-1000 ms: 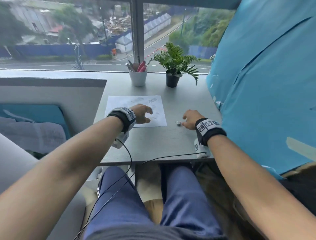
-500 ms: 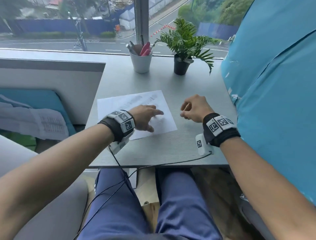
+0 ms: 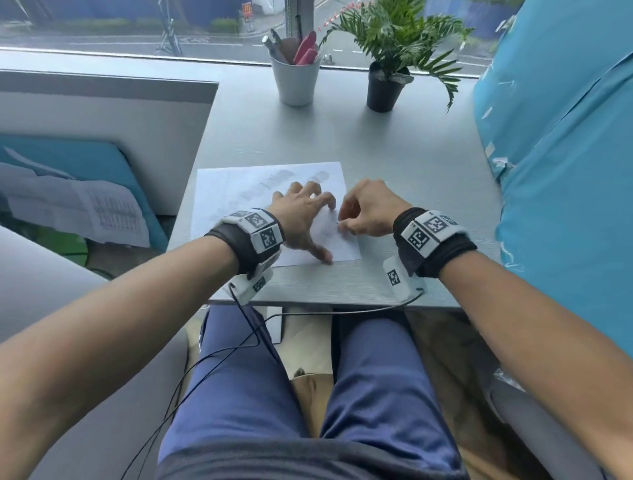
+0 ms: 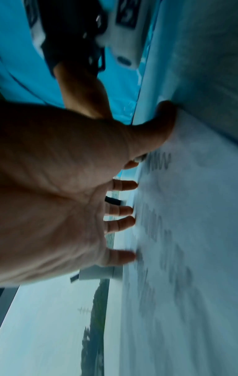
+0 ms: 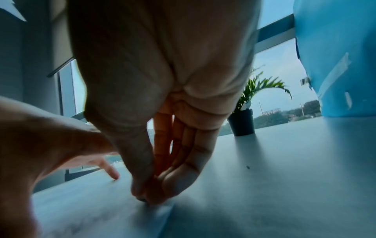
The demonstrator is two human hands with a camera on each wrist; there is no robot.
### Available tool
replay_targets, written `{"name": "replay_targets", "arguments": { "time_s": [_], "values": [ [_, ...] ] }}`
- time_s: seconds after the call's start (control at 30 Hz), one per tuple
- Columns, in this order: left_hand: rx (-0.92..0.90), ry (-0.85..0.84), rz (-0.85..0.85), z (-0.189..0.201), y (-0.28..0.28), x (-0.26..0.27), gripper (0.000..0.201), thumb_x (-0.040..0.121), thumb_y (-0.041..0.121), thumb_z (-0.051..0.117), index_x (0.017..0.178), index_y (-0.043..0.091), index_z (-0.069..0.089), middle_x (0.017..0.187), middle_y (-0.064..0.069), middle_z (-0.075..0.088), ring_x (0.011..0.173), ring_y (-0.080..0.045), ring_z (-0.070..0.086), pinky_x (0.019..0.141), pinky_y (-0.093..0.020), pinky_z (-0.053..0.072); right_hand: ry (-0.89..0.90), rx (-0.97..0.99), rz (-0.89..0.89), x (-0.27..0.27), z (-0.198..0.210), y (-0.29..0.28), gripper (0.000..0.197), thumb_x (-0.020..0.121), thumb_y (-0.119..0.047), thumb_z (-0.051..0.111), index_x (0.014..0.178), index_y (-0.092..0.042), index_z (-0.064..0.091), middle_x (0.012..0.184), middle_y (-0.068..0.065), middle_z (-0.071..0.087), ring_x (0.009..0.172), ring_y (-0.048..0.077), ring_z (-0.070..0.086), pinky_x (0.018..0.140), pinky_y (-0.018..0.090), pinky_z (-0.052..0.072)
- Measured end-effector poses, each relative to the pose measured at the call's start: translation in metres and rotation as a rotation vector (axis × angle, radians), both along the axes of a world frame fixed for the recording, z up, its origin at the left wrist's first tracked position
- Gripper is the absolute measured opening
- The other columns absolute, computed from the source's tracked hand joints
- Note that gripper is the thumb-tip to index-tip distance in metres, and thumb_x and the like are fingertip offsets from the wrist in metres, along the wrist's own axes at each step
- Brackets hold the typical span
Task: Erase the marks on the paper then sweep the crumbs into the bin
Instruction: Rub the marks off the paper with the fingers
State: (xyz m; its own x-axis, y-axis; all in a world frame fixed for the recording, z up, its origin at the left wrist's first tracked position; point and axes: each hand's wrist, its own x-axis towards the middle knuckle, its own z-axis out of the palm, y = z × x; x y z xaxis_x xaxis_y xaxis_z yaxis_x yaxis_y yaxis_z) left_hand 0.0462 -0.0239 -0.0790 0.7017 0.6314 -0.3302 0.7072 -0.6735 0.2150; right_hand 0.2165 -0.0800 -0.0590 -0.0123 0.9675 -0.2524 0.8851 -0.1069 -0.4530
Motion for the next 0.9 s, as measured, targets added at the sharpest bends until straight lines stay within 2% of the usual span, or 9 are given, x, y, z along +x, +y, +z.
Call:
{"name": "replay_targets", "arguments": {
  "time_s": [0.17, 0.33, 0.43, 0.5, 0.57, 0.63, 0.7, 0.8, 0.9],
  "values": [
    [-0.064, -0.048, -0.012, -0.004, 0.002, -0.001, 0.105, 0.061, 0.065, 0.082, 0.148, 0.033, 0.034, 0.160, -0.001, 0.023, 0.145, -0.028, 0.023, 0.115, -0.054, 0.028, -0.014, 0.061, -0.039, 0.005, -0.001, 0.013, 0.012, 0.077, -0.017, 0.075, 0.087, -0.012, 0.078, 0.078, 0.002, 0.072, 0.068, 0.010, 0.063, 0.065, 0.019, 0.050],
    [-0.131, -0.022, -0.053, 0.001, 0.010, -0.001, 0.114, 0.064, 0.055, 0.086, 0.155, 0.025, 0.023, 0.166, 0.001, 0.009, 0.151, -0.019, 0.013, 0.122, -0.045, 0.016, 0.003, -0.011, 0.035, -0.003, -0.002, 0.008, 0.008, 0.076, -0.019, 0.077, 0.083, -0.017, 0.078, 0.068, -0.010, 0.062, 0.063, 0.000, 0.058, 0.055, 0.013, 0.040],
    [-0.148, -0.069, -0.011, -0.001, 0.007, 0.002, 0.099, 0.062, 0.065, 0.082, 0.142, 0.027, 0.038, 0.157, 0.004, 0.028, 0.142, -0.021, 0.031, 0.115, -0.058, 0.026, 0.019, -0.006, 0.005, 0.005, 0.001, 0.014, 0.010, 0.076, -0.018, 0.076, 0.086, -0.016, 0.078, 0.067, -0.010, 0.063, 0.062, -0.001, 0.057, 0.054, 0.012, 0.039],
    [-0.110, -0.142, 0.068, -0.005, 0.001, 0.006, 0.086, 0.061, 0.071, 0.077, 0.127, 0.026, 0.045, 0.145, 0.004, 0.041, 0.131, -0.022, 0.041, 0.108, -0.060, 0.033, 0.022, 0.040, -0.045, 0.008, 0.000, 0.016, 0.011, 0.078, -0.019, 0.076, 0.088, -0.015, 0.079, 0.068, -0.007, 0.064, 0.060, -0.002, 0.056, 0.054, 0.009, 0.038],
    [-0.075, -0.190, 0.126, -0.009, -0.003, 0.010, 0.087, 0.059, 0.069, 0.079, 0.125, 0.025, 0.044, 0.140, 0.005, 0.044, 0.128, -0.021, 0.042, 0.107, -0.061, 0.031, 0.033, 0.033, -0.036, 0.006, -0.002, 0.014, 0.010, 0.078, -0.019, 0.076, 0.087, -0.015, 0.079, 0.068, -0.007, 0.064, 0.060, -0.002, 0.057, 0.054, 0.009, 0.039],
    [-0.094, -0.157, 0.124, -0.009, -0.003, 0.012, 0.103, 0.060, 0.068, 0.080, 0.141, 0.022, 0.036, 0.153, 0.004, 0.033, 0.140, -0.022, 0.033, 0.111, -0.065, 0.020, 0.026, -0.028, 0.022, 0.004, 0.000, 0.011, 0.009, 0.077, -0.019, 0.076, 0.086, -0.018, 0.078, 0.066, -0.011, 0.064, 0.060, -0.002, 0.058, 0.055, 0.012, 0.041],
    [-0.138, -0.084, 0.098, -0.007, -0.001, 0.013, 0.119, 0.064, 0.068, 0.078, 0.156, 0.022, 0.017, 0.166, 0.004, 0.008, 0.152, -0.020, 0.010, 0.113, -0.068, 0.005, 0.027, -0.026, -0.005, 0.010, 0.002, 0.015, 0.011, 0.076, -0.019, 0.077, 0.087, -0.017, 0.079, 0.069, -0.007, 0.069, 0.060, 0.000, 0.060, 0.056, 0.012, 0.043],
    [-0.175, 0.012, 0.071, -0.004, 0.000, 0.014, 0.124, 0.068, 0.071, 0.073, 0.158, 0.029, -0.001, 0.165, 0.008, -0.015, 0.151, -0.020, -0.014, 0.108, -0.074, -0.004, 0.029, 0.058, -0.088, 0.016, 0.003, 0.020, 0.014, 0.076, -0.018, 0.077, 0.089, -0.012, 0.079, 0.074, 0.000, 0.071, 0.063, 0.007, 0.062, 0.053, 0.008, 0.042],
    [-0.198, 0.074, 0.066, -0.004, 0.000, 0.015, 0.128, 0.066, 0.076, 0.070, 0.157, 0.033, -0.009, 0.162, 0.011, -0.024, 0.149, -0.022, -0.022, 0.104, -0.080, -0.005, 0.025, -0.041, 0.060, 0.003, -0.001, 0.011, 0.008, 0.077, -0.019, 0.077, 0.085, -0.017, 0.078, 0.066, -0.012, 0.064, 0.060, -0.001, 0.059, 0.048, 0.006, 0.039]
  ]
}}
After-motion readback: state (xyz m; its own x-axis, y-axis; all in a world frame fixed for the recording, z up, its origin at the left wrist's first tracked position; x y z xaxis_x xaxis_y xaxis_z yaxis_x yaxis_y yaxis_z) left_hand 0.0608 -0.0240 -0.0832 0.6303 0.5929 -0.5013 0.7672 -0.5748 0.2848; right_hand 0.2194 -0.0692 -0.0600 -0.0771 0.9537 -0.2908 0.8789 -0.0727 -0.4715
